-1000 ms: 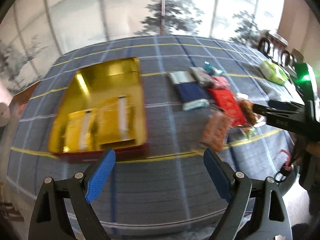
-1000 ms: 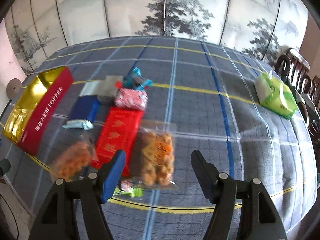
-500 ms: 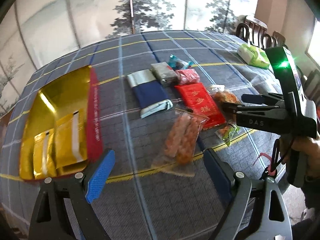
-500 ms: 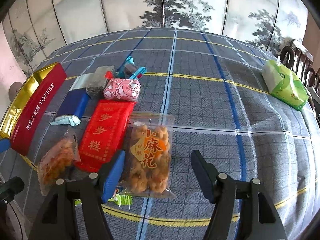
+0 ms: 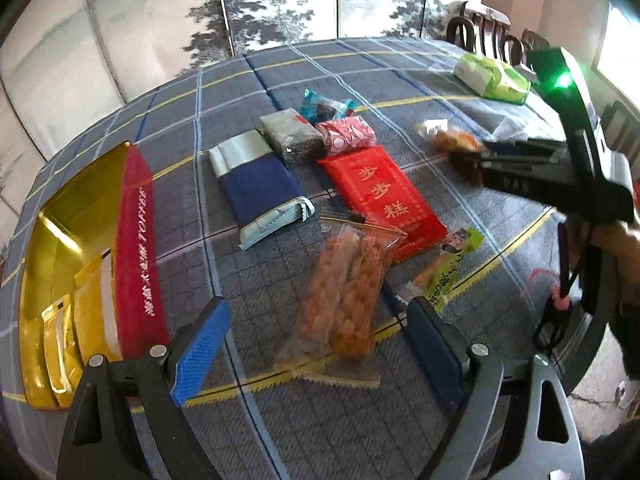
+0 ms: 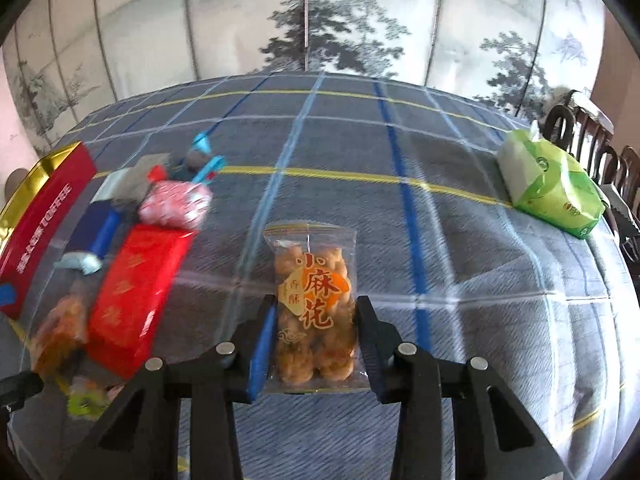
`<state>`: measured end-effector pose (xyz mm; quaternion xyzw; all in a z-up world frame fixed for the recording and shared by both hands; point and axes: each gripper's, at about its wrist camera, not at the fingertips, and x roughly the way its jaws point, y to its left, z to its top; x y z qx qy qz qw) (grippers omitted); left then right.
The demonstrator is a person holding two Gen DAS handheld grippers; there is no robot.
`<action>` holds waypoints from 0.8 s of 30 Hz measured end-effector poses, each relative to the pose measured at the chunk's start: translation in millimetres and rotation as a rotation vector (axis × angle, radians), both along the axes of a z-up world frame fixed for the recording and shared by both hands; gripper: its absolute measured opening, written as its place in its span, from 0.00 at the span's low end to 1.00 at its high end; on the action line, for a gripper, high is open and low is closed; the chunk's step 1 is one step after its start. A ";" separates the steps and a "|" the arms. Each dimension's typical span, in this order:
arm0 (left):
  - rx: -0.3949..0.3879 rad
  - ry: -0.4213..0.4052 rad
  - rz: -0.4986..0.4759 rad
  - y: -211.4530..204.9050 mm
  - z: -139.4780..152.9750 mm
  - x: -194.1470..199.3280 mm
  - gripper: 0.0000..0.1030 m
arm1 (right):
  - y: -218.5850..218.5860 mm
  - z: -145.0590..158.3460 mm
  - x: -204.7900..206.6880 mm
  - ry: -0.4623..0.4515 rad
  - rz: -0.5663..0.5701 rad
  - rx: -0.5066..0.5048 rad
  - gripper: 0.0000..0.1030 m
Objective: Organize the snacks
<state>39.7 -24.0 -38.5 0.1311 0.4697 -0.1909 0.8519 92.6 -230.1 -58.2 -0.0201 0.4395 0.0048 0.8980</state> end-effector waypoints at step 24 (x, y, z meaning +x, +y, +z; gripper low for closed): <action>-0.018 0.073 0.030 -4.4 -16.1 10.7 0.35 | -4.1 -0.6 4.2 -0.016 -0.017 0.000 0.38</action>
